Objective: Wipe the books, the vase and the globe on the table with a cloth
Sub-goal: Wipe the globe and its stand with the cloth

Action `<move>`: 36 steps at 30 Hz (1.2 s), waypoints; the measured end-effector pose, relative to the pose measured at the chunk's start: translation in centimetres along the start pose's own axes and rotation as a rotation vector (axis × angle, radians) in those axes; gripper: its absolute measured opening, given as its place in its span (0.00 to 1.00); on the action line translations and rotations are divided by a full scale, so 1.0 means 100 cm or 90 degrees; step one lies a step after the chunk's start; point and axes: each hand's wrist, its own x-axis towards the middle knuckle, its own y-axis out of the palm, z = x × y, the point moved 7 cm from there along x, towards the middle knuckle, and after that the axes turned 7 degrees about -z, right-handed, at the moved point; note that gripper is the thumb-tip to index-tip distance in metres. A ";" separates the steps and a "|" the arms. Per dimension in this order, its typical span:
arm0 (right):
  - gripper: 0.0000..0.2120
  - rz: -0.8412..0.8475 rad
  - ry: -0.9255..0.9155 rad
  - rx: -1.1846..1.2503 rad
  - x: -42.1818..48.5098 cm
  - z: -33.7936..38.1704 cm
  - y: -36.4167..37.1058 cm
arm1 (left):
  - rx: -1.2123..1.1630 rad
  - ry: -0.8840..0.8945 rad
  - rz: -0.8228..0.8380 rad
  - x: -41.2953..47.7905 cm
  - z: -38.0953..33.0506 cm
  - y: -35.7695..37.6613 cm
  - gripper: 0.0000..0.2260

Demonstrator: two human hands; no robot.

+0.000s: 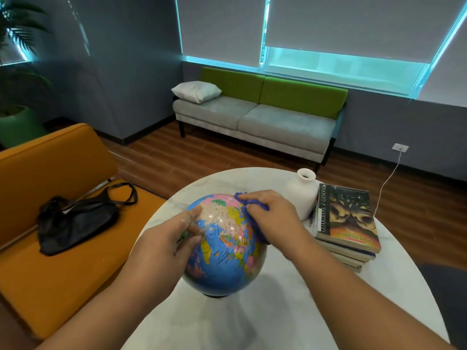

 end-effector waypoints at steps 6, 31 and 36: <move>0.15 -0.063 -0.162 -0.076 -0.022 0.005 0.000 | 0.068 0.068 -0.067 -0.001 -0.013 -0.006 0.12; 0.15 0.120 -0.379 -0.311 -0.033 0.063 0.030 | 0.052 0.102 -0.004 -0.005 -0.016 0.004 0.14; 0.14 0.072 0.008 -0.091 0.023 0.011 0.008 | 0.022 0.108 -0.001 -0.008 -0.013 0.003 0.11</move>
